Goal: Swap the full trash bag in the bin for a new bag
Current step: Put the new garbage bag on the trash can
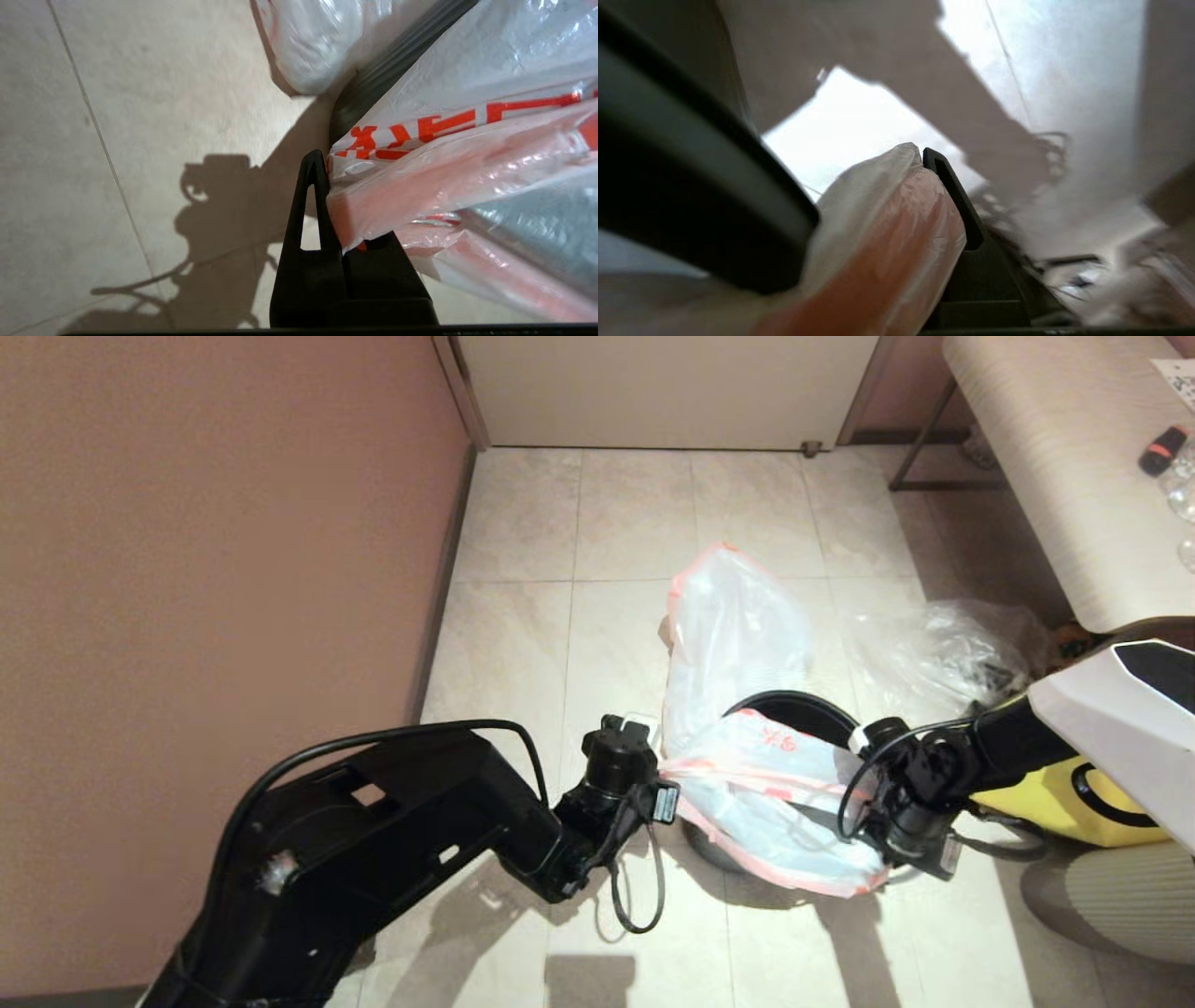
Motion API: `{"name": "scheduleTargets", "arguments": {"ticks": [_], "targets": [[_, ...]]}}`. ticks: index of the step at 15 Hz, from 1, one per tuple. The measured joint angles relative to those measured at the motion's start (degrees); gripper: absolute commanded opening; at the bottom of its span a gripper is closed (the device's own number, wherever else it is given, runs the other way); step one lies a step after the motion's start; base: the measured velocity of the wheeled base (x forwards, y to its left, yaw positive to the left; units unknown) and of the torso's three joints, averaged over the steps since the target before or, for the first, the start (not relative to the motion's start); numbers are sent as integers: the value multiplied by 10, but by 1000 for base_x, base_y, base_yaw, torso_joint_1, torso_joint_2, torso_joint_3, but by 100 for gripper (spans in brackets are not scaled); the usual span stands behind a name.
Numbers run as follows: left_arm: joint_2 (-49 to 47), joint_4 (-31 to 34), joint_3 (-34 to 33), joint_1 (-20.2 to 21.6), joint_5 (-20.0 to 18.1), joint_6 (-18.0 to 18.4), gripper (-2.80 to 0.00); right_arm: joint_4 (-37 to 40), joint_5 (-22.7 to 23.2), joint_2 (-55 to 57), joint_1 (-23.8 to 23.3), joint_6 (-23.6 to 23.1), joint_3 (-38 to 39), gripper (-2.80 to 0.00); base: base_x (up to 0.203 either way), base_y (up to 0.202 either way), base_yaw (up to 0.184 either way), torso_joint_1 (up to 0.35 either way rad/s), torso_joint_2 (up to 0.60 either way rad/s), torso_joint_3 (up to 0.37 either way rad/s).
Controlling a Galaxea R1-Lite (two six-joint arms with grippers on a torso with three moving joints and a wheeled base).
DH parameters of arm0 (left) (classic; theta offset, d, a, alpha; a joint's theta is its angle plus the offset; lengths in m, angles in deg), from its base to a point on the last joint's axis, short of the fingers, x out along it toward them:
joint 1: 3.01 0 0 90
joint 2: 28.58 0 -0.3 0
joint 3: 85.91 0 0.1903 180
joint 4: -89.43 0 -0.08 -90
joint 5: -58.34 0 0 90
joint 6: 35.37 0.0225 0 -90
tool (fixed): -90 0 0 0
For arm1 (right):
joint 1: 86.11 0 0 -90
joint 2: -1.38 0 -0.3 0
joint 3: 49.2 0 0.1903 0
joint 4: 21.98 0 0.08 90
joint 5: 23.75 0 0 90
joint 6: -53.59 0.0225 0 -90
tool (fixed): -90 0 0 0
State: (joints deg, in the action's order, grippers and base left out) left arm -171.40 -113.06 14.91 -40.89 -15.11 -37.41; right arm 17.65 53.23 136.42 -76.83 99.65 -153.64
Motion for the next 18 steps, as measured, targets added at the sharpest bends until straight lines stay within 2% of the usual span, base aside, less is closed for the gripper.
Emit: {"name": "scheduleTargets", "arguments": {"ticks": [3,6,12,18], "targets": [[-56,-8,94,-24,97,-15,-280,-110,-26,-3,0,25,4,-280,0,0,0,0,0,0],[-78,40,143,-34,159,-17,-280,-161,-64,-8,-4,26,6,-280,0,0,0,0,0,0],[-62,45,166,-22,168,-17,-280,-197,-70,-52,0,12,29,-280,0,0,0,0,0,0],[-47,62,158,-23,166,-18,-280,-218,-76,-59,5,1,28,-280,0,0,0,0,0,0]]}}
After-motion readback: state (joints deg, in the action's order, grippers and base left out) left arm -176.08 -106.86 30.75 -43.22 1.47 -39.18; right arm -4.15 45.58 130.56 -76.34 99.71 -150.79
